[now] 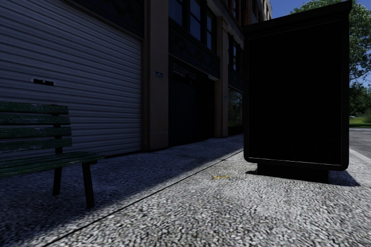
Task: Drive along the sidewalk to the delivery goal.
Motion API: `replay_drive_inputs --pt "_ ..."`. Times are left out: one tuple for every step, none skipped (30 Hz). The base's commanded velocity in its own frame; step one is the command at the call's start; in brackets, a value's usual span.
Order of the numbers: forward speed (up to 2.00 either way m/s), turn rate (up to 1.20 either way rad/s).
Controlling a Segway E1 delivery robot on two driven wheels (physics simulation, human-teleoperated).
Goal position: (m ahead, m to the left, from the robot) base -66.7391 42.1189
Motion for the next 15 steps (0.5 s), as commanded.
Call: replay_drive_inputs --pt "0.00 0.10" --pt "0.00 0.27" --pt "0.00 0.27" --pt "0.00 0.38" --pt "0.00 0.50" --pt "0.00 0.54" --pt "0.00 0.54" --pt "0.00 0.55" --pt "0.00 0.56" --pt "0.00 0.56" --pt "0.00 0.56" --pt "0.00 0.56" --pt "0.00 0.61" --pt "0.00 0.67" --pt "0.00 0.69"
